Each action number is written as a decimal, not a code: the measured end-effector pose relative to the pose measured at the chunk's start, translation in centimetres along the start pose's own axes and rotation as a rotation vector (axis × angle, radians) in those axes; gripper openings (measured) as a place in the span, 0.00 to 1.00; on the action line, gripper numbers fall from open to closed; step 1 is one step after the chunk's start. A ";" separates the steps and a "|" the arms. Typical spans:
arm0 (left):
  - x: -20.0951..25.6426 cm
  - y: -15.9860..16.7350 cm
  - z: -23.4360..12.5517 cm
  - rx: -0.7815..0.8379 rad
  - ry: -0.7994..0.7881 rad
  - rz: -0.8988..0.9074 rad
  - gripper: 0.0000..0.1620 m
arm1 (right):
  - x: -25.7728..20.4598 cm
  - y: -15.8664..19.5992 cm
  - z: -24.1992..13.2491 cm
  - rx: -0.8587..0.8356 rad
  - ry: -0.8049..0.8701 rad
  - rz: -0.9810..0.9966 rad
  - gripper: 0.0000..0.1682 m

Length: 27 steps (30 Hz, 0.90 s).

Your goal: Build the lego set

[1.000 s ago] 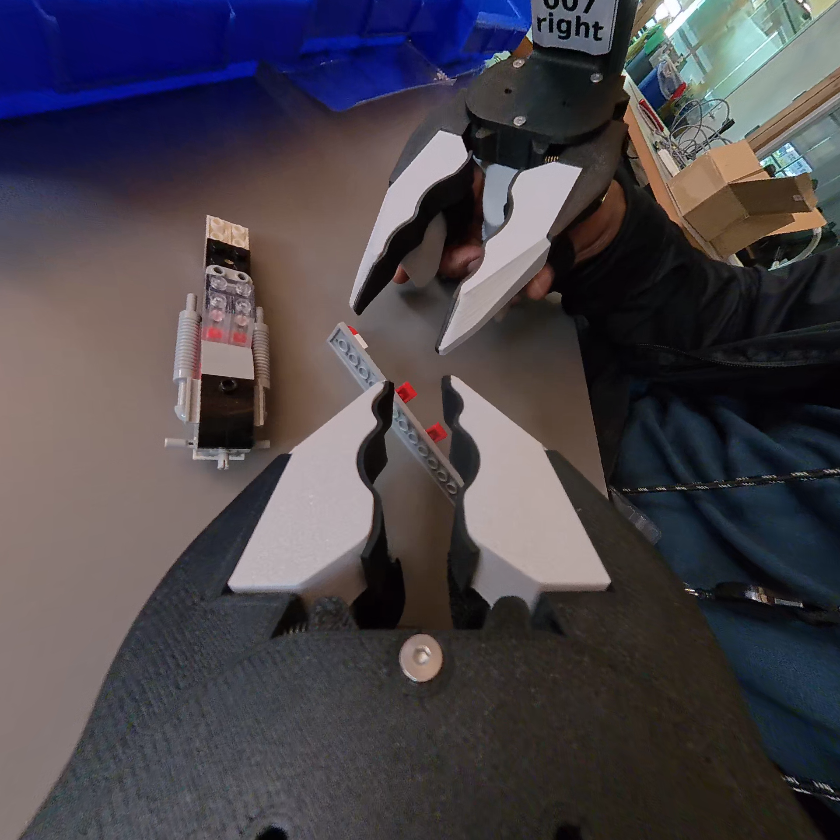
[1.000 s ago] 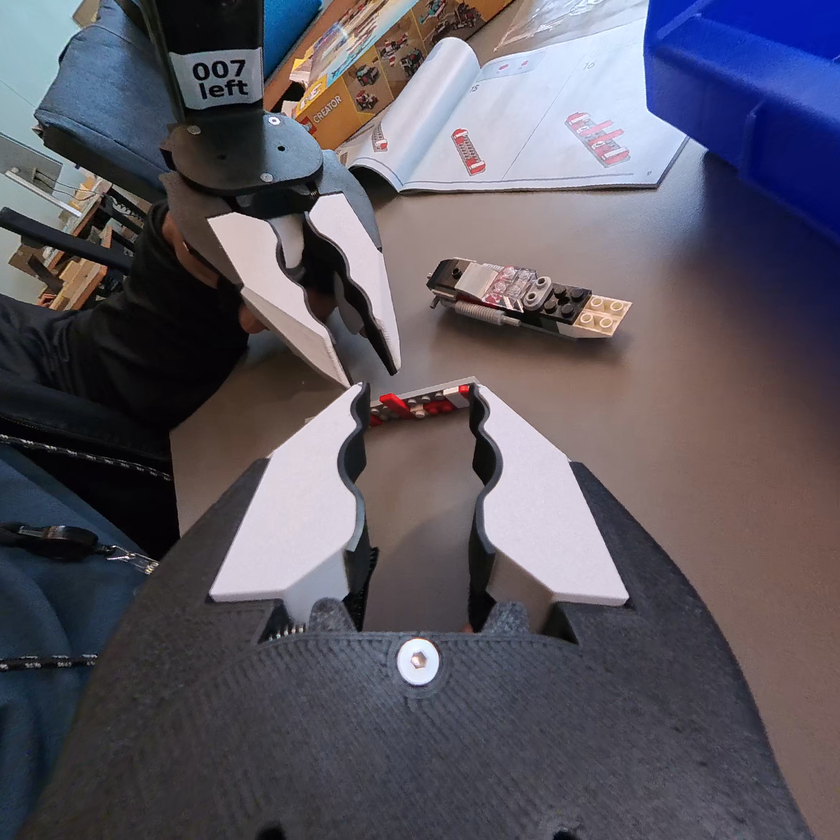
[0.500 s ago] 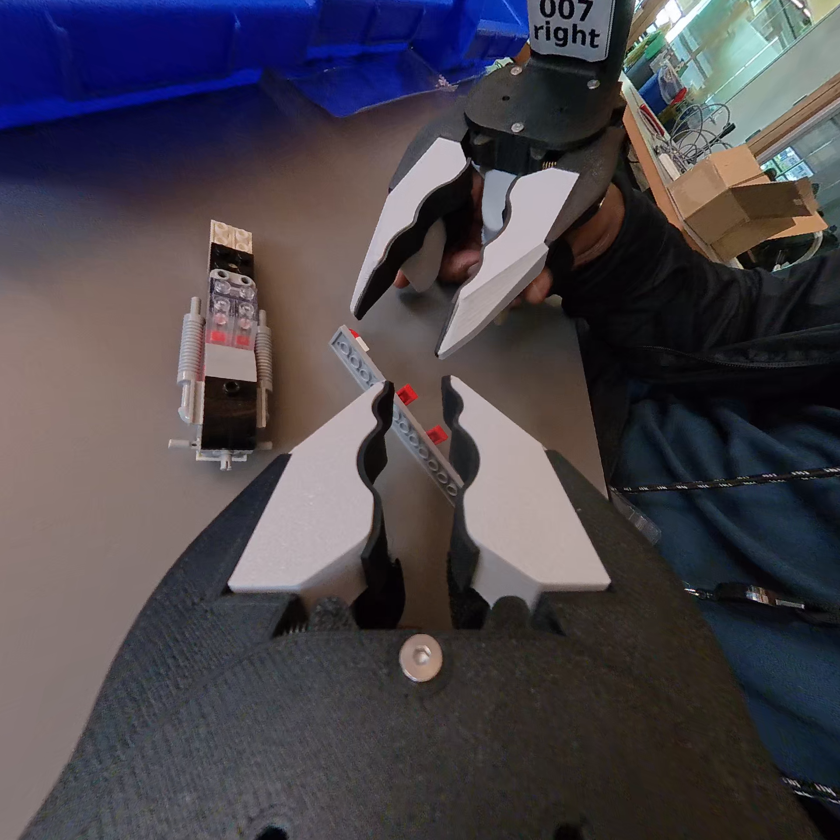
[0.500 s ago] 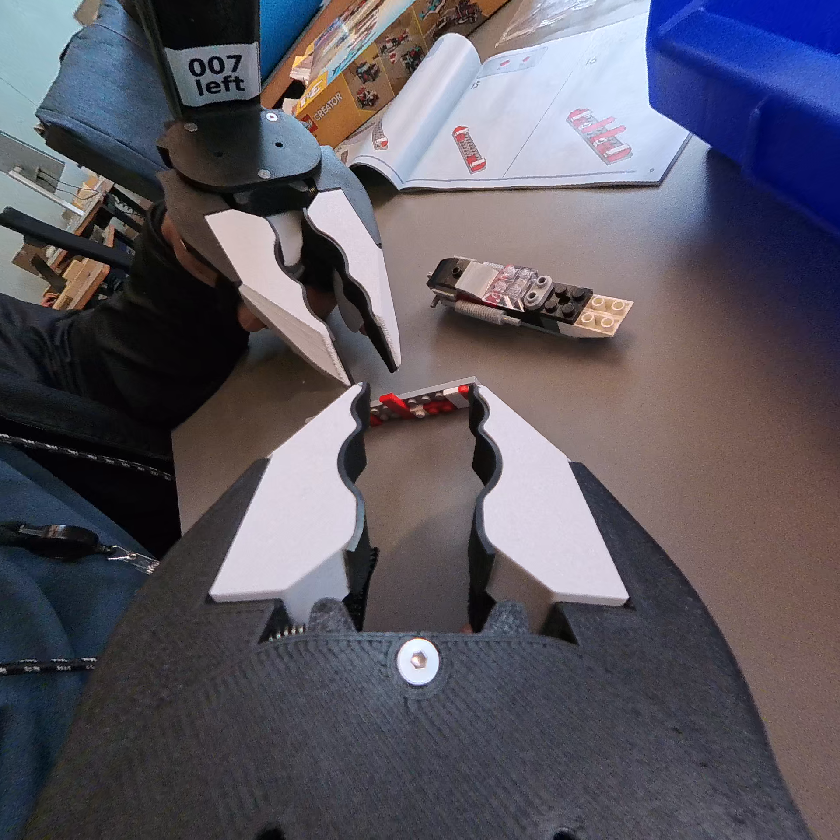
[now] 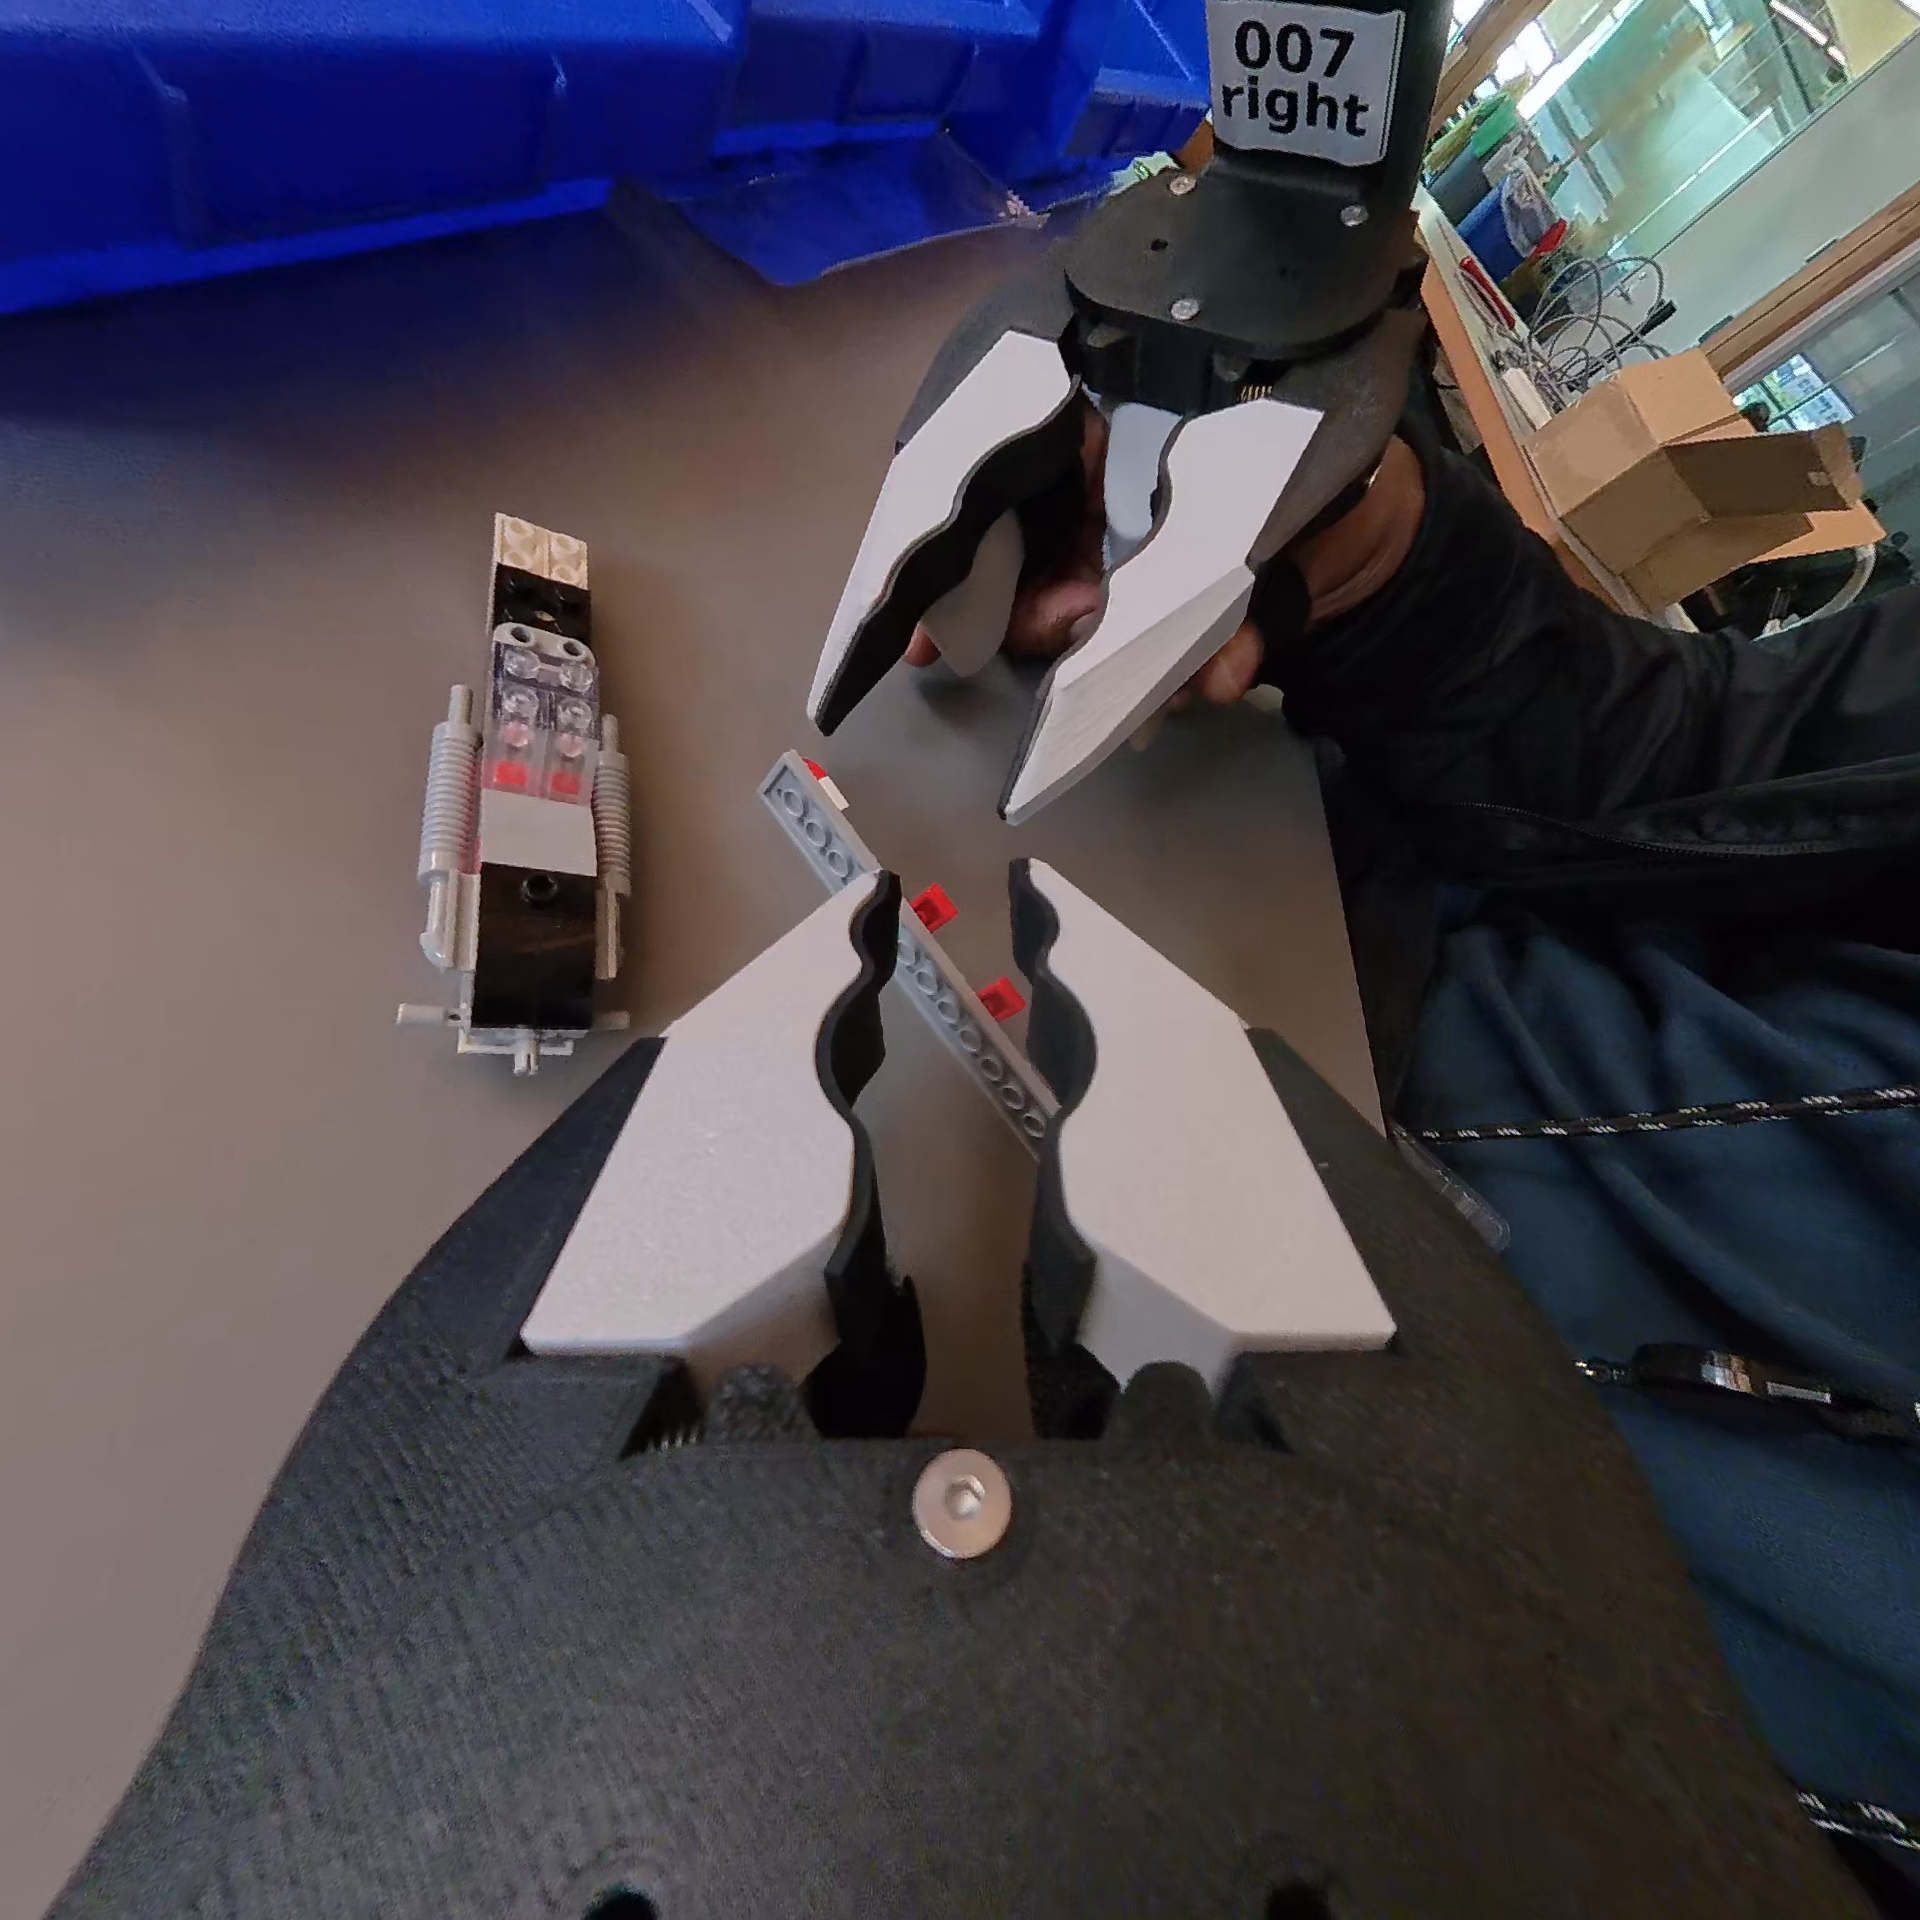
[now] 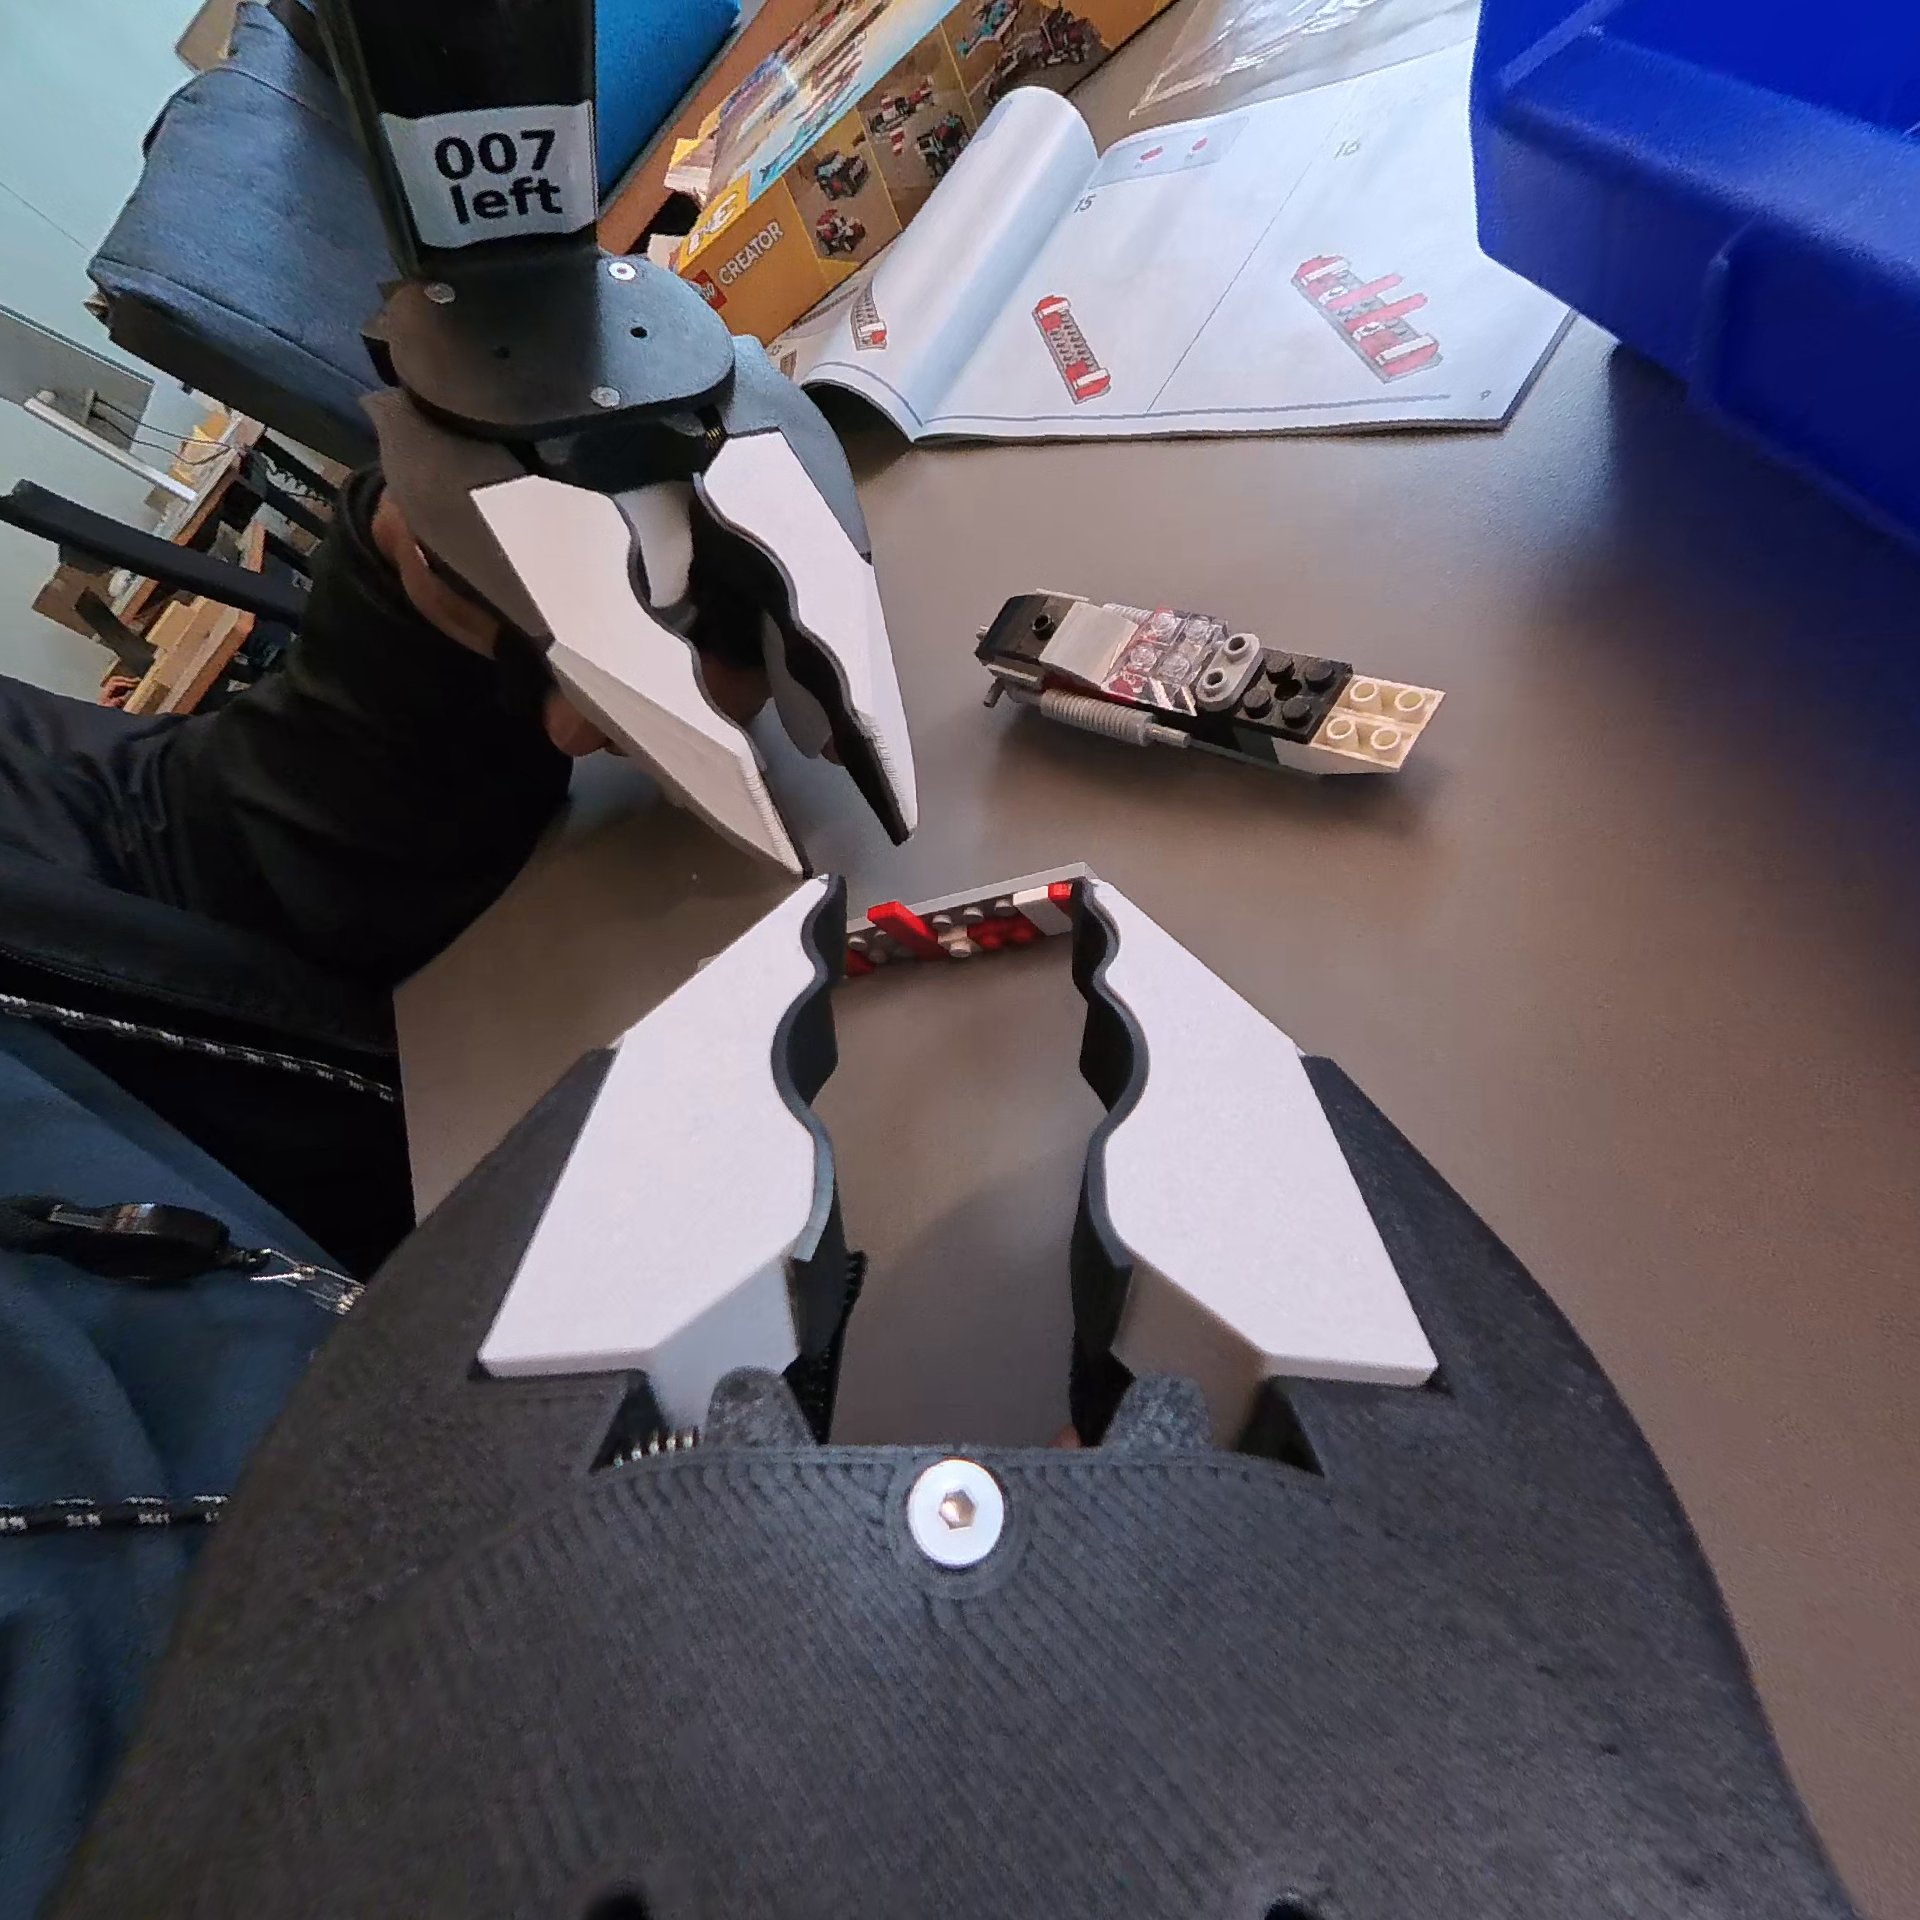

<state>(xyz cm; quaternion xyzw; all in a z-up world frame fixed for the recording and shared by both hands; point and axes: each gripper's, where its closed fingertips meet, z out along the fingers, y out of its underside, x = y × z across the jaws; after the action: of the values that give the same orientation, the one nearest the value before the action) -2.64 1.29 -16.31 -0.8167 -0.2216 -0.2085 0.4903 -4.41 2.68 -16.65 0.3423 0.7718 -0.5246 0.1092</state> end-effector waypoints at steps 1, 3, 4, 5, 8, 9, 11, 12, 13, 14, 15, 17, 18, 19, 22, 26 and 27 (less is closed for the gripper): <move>0.0 0.0 0.0 0.000 0.000 0.000 0.13 | 0.0 0.0 0.0 0.000 0.000 0.000 0.26; 0.0 0.0 0.0 0.000 0.000 0.001 0.13 | 0.0 0.0 0.0 0.001 0.000 0.001 0.26; 0.0 0.0 0.0 0.000 0.000 0.001 0.13 | 0.0 0.0 0.0 0.001 0.000 0.001 0.26; 0.0 0.0 0.0 0.000 0.000 0.000 0.13 | 0.0 0.0 0.0 0.001 0.000 0.001 0.26; 0.0 0.0 0.0 0.000 0.000 0.000 0.13 | 0.0 0.0 0.0 0.003 0.000 0.001 0.26; 0.0 0.0 0.0 0.000 0.000 0.001 0.13 | 0.0 0.0 0.0 0.003 0.000 0.001 0.26; 0.0 0.0 0.0 0.000 0.000 0.001 0.13 | 0.0 0.0 0.0 0.003 0.001 0.001 0.26; 0.0 0.0 0.0 0.000 0.000 0.001 0.13 | 0.0 0.0 0.0 0.004 0.001 0.001 0.26; 0.0 0.0 0.0 0.000 0.000 0.001 0.13 | 0.0 0.0 0.0 0.004 0.001 0.001 0.26; 0.0 0.0 0.0 0.001 0.000 0.000 0.13 | 0.0 0.0 0.0 0.004 0.001 0.001 0.26; 0.0 0.0 0.0 0.001 0.000 0.000 0.13 | 0.0 0.0 0.0 0.004 0.001 0.001 0.26; 0.0 0.0 0.0 0.002 -0.001 0.000 0.13 | 0.0 0.0 0.0 0.004 0.001 0.001 0.26; 0.0 0.0 0.0 0.002 -0.001 0.000 0.13 | 0.0 0.0 0.0 0.004 0.001 0.001 0.26; 0.0 0.0 0.0 0.001 -0.003 0.000 0.14 | 0.0 0.0 0.0 0.004 0.001 0.001 0.26; 0.0 0.0 0.1 -0.004 -0.006 0.003 0.16 | 0.0 0.0 -0.1 0.005 0.002 0.001 0.26; 0.0 0.0 0.1 -0.001 -0.009 0.010 0.18 | 0.0 0.0 -0.1 0.007 0.003 0.002 0.26; 0.0 -0.1 0.1 0.001 -0.011 0.011 0.18 | 0.0 0.0 -0.1 0.007 0.003 0.002 0.26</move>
<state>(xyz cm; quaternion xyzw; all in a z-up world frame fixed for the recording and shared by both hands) -2.65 1.39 -16.28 -0.8186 -0.2198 -0.2014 0.4909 -4.42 2.74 -16.59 0.3443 0.7696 -0.5269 0.1075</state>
